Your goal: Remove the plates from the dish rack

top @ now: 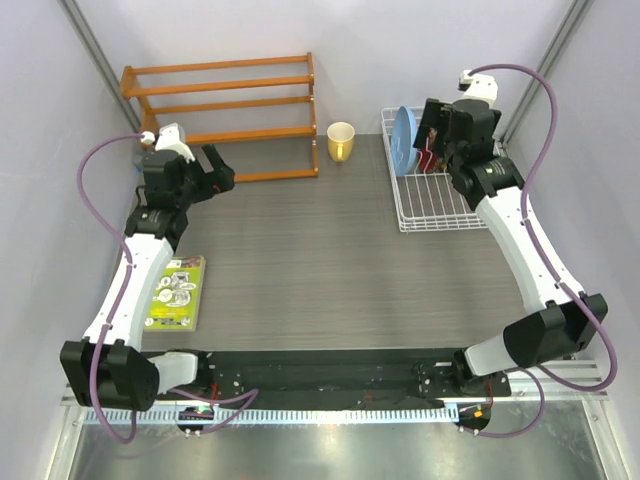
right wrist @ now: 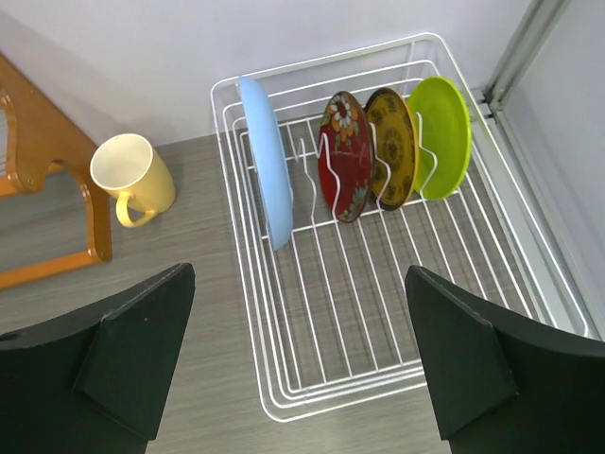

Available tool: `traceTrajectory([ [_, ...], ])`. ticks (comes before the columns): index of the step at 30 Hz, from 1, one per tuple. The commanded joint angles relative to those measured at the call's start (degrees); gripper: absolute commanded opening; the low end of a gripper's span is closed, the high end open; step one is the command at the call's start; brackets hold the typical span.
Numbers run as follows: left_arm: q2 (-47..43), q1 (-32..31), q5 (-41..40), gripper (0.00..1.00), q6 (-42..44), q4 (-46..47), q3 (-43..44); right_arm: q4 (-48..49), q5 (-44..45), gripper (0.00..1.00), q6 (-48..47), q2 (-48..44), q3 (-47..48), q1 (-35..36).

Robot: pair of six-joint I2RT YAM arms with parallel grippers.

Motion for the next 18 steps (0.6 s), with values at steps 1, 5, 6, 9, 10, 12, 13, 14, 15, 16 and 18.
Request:
traceTrajectory([
  [1, 3.85, 0.43, -5.86, 1.00, -4.84, -3.79, 5.91, 11.05, -0.85, 1.00, -3.64, -0.76, -2.76, 0.05],
  [5, 11.24, 2.36, -5.75, 0.99, -11.72, -12.23, 11.70, 22.55, 0.85, 1.00, -0.63, 2.65, -6.51, -2.32],
  [6, 12.56, 2.80, -4.32, 0.99, -11.54, -12.58, 12.41, 21.94, 0.67, 1.00, -2.66, 4.49, -4.41, -2.33],
  [9, 17.66, 4.29, -0.63, 0.99, -15.74, -14.34, 13.57, 12.67, 2.32, 1.00, -8.11, 15.29, 8.66, -2.42],
  [10, 18.54, 5.95, 0.86, 0.99, -16.37, -13.38, 12.95, 10.36, 3.29, 1.00, -8.91, 21.67, 16.88, -2.50],
  [12, 20.91, 6.66, 6.14, 1.00, -17.68, -9.87, 11.37, 7.01, 4.17, 1.00, -10.58, 27.33, 23.97, -2.68],
  [13, 21.53, 7.02, 7.02, 0.99, -18.30, -8.90, 11.02, 5.43, 4.01, 1.00, -10.93, 29.54, 29.04, -2.77],
  [14, 22.15, 6.93, 7.47, 0.99, -18.22, -7.58, 10.75, 4.63, 3.39, 1.00, -10.76, 33.56, 31.36, -2.77],
  [15, 22.50, 7.02, 8.17, 1.00, -17.96, -6.61, 10.58, 3.92, 3.65, 1.00, -10.76, 34.99, 33.47, -2.77],
  [16, 22.42, 7.02, 8.17, 1.00, -17.61, -5.47, 10.14, 3.74, 3.65, 1.00, -12.24, 36.49, 36.45, -2.85],
  [18, 21.81, 7.02, 7.30, 0.99, -16.82, -3.53, 9.35, 3.57, 3.74, 1.00, -12.78, 40.44, 38.84, -3.03],
])
